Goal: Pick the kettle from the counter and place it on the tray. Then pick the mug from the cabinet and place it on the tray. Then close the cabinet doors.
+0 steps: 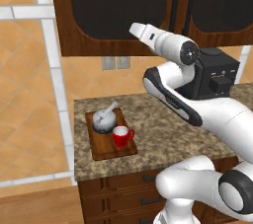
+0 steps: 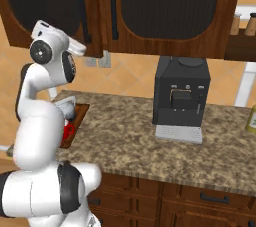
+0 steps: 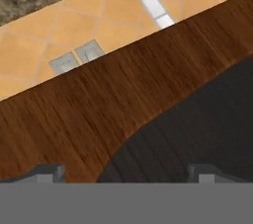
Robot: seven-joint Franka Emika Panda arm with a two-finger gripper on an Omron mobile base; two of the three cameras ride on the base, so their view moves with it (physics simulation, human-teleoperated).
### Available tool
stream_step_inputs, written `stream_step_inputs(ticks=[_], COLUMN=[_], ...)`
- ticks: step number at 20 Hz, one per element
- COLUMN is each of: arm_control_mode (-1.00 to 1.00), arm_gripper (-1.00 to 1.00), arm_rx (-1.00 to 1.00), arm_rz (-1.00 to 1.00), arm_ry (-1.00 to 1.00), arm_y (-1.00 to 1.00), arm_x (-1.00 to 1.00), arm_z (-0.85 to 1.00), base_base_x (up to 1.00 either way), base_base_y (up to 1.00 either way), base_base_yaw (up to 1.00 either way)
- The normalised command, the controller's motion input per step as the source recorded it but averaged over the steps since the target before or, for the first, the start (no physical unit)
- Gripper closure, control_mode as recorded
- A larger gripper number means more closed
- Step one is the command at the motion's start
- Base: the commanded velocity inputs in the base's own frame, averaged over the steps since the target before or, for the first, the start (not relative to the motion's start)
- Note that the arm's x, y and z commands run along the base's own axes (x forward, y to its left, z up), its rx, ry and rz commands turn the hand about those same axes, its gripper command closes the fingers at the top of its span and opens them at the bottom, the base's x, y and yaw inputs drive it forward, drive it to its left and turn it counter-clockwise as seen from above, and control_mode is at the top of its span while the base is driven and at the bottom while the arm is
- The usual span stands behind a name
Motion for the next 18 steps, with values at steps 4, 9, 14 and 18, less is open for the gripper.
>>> stream_step_inputs(ticks=[4,9,14,18], arm_control_mode=[-1.0,-1.0,-1.0,-1.0], arm_gripper=[-1.0,-1.0,-1.0,-1.0], arm_rx=[0.13,0.11,0.09,0.07], arm_rz=[0.31,0.28,0.26,0.19], arm_ry=[0.01,0.03,0.05,0.03], arm_y=[-0.25,-0.16,-0.07,0.0], arm_x=[0.73,0.76,0.78,0.65], arm_z=[0.02,0.0,0.0,0.0], base_base_x=[0.0,0.0,0.0,0.0], base_base_y=[0.0,0.0,0.0,0.0], base_base_yaw=[0.0,0.0,0.0,0.0])
